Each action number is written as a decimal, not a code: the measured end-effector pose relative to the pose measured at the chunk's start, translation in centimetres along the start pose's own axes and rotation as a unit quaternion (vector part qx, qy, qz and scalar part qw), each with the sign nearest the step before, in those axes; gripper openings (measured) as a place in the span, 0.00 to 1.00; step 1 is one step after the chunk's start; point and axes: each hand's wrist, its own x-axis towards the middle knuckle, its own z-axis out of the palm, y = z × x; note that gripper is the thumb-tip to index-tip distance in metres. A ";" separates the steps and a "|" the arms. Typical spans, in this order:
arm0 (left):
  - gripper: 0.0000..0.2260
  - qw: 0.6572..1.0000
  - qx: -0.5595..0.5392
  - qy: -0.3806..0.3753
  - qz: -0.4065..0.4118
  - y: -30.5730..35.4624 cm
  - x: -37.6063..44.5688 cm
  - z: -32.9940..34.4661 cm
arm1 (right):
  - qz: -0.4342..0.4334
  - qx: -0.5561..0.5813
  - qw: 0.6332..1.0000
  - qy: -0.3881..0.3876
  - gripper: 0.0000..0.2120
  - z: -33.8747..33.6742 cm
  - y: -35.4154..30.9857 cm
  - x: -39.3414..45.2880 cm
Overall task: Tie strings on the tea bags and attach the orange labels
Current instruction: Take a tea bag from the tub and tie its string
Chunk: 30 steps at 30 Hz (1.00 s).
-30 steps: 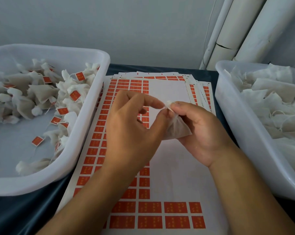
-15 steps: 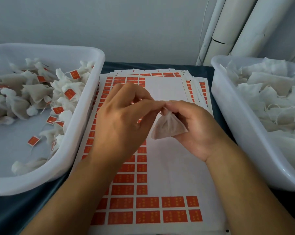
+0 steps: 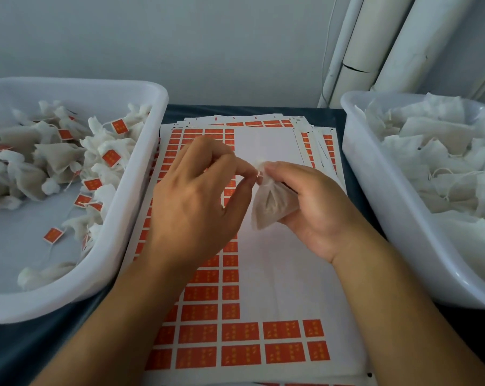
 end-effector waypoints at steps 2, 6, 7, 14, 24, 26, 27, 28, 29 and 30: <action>0.07 1.000 -0.011 -0.010 -0.016 0.2 0.0 0.0 | -0.013 -0.038 0.999 -0.002 0.14 0.0 0.0 0.0; 0.07 0.997 -0.025 -0.018 -0.074 0.6 0.1 -0.1 | -0.078 -0.099 0.992 0.003 0.15 0.0 0.0 0.1; 0.06 0.995 -0.026 -0.015 -0.093 0.7 0.1 -0.2 | -0.100 -0.104 0.990 0.006 0.14 0.1 0.0 0.1; 0.02 0.987 -0.047 0.001 -0.156 1.6 0.4 -0.8 | -0.197 -0.063 0.978 0.003 0.07 0.3 0.2 0.0; 0.02 0.973 -0.083 0.047 -0.210 1.2 0.6 -1.4 | -0.226 -0.037 0.973 -0.015 0.14 0.3 -0.2 -0.4; 0.02 0.968 -0.089 0.057 -0.229 1.2 0.6 -1.4 | -0.223 -0.019 0.974 -0.026 0.16 0.2 -0.3 -0.4; 0.02 0.967 -0.090 0.059 -0.232 1.2 0.6 -1.4 | -0.223 -0.012 0.974 -0.028 0.19 0.2 -0.3 -0.4; 0.02 0.966 -0.091 0.060 -0.233 1.3 0.6 -1.4 | -0.224 -0.005 0.974 -0.028 0.21 0.2 -0.2 -0.3; 0.02 0.966 -0.092 0.061 -0.233 1.3 0.6 -1.3 | -0.225 0.005 0.974 -0.029 0.22 0.2 -0.2 -0.3; 0.02 0.966 -0.094 0.059 -0.234 1.3 0.6 -1.3 | -0.225 0.020 0.974 -0.033 0.23 0.2 -0.2 -0.2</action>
